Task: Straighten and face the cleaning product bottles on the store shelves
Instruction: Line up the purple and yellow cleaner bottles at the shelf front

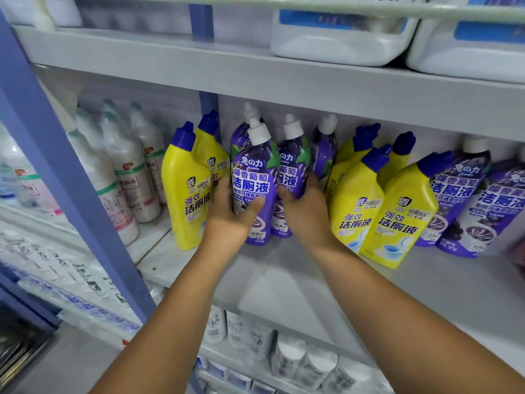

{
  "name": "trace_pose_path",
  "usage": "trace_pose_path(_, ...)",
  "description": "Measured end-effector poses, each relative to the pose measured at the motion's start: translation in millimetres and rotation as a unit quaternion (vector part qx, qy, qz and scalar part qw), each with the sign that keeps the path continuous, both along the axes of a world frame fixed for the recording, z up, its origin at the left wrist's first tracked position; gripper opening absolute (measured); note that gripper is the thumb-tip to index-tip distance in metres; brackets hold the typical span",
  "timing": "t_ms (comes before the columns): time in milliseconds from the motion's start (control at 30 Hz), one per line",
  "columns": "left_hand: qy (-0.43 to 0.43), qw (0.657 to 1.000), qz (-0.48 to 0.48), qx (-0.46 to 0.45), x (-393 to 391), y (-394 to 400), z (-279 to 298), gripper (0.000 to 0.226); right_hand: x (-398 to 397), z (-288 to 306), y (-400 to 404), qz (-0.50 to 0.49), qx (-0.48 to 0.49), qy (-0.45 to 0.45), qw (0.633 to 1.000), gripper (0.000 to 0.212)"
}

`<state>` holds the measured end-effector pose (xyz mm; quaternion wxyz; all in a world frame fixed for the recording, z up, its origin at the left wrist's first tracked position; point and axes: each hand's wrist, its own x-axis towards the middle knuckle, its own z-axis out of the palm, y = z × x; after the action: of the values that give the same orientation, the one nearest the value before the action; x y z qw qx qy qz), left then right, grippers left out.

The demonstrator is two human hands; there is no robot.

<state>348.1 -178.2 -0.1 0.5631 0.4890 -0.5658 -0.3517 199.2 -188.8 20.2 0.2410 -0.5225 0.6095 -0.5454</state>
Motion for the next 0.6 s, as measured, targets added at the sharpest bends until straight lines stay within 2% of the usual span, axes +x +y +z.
trace_pose_path(67, 0.007, 0.999, -0.03, 0.027, 1.7, -4.1, -1.7, 0.065, 0.4, -2.7, 6.1, -0.008, -0.01, 0.016, 1.0, 0.041)
trace_pose_path(200, 0.031, 0.998, -0.035, 0.04, 9.5, 13.2, -14.7, 0.045, -2.4, -8.3, 25.2, -0.001, -0.024, 0.035, 0.999, 0.038)
trace_pose_path(367, 0.025, 0.993, -0.104, 0.059, 20.8, 48.8, -19.7, 0.05, -16.4, -7.4, 57.2, 0.038, -0.008, 0.001, 0.999, 0.035)
trace_pose_path(600, 0.019, 0.99, -0.113, 0.086, -17.1, 92.7, 4.2, 0.047, -65.5, 6.8, 106.9, 0.053, -0.002, -0.064, 0.997, 0.034)
